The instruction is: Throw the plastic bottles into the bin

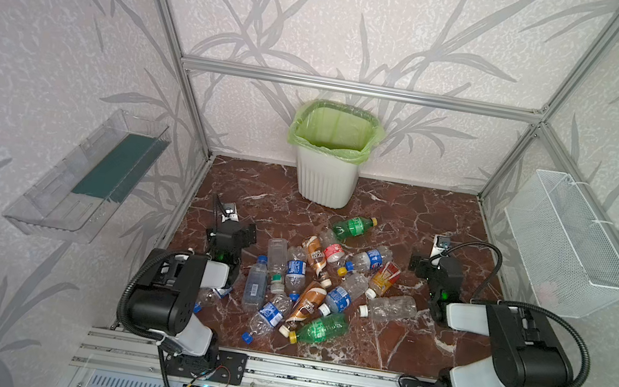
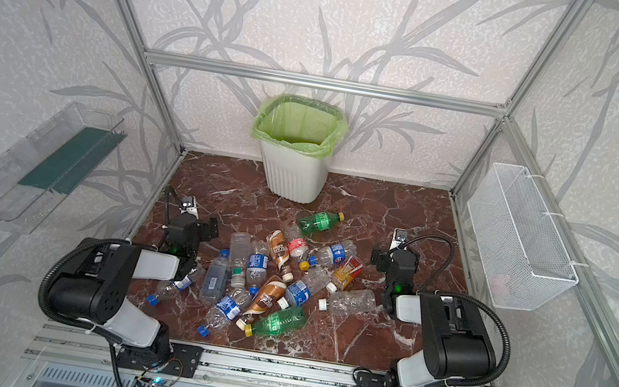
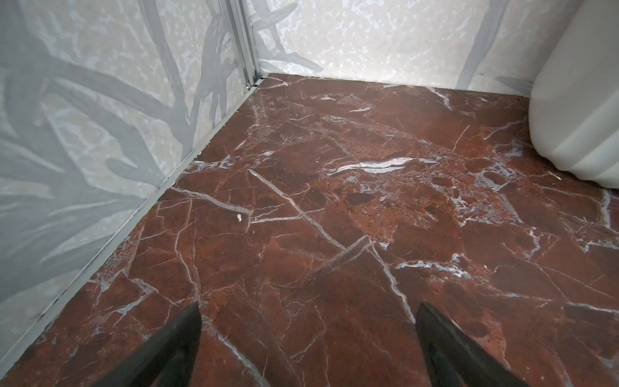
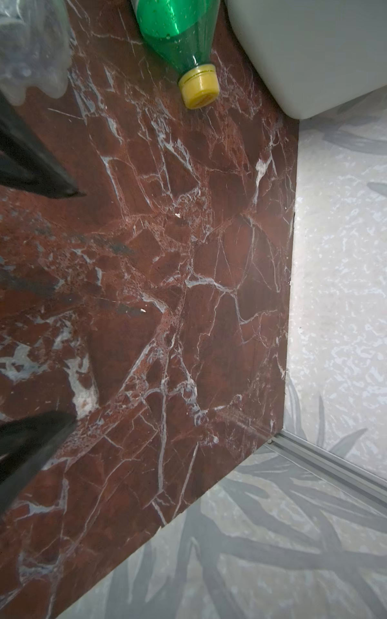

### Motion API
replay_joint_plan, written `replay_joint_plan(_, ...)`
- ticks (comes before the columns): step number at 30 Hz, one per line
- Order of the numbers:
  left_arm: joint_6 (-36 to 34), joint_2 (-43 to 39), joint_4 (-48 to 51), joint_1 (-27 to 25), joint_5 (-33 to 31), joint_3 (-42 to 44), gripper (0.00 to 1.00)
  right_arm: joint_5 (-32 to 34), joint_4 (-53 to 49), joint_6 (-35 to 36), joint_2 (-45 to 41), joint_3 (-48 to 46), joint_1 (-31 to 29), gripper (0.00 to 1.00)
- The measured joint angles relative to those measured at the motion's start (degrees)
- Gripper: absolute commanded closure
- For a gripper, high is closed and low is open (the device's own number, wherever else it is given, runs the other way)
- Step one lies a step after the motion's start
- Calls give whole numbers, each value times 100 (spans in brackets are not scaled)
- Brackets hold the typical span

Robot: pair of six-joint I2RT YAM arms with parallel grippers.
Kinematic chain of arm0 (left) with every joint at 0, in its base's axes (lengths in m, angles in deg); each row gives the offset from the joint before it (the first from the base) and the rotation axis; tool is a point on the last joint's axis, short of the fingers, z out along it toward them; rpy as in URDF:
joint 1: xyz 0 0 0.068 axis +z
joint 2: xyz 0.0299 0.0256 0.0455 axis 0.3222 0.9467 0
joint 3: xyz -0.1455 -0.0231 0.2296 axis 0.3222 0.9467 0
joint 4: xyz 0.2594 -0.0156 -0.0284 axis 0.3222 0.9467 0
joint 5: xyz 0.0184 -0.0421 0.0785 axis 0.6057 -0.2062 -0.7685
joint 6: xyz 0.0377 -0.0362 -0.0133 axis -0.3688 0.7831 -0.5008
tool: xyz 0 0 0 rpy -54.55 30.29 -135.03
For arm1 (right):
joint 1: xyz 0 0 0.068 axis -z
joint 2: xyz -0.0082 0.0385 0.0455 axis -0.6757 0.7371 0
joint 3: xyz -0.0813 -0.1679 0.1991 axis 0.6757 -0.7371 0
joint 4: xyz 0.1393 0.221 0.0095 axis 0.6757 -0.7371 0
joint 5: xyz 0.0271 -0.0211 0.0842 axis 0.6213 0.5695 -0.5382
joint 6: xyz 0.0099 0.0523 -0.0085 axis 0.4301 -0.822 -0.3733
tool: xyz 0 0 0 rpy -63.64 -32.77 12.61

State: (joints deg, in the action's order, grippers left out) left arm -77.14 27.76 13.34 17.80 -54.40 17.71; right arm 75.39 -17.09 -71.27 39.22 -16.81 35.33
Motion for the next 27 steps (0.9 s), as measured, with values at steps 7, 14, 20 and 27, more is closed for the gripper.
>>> replay_joint_plan(7,0,0,0,0,0,-2,1,42,0,-26,0,0,0,1)
replay_joint_plan(14,0,0,0,0,0,-2,1,50,0,-28,0,0,0,1)
replay_joint_plan(20,0,0,0,0,0,-2,1,50,0,-26,0,0,0,1)
replay_joint_plan(27,0,0,0,0,0,-2,1,50,0,-28,0,0,0,1)
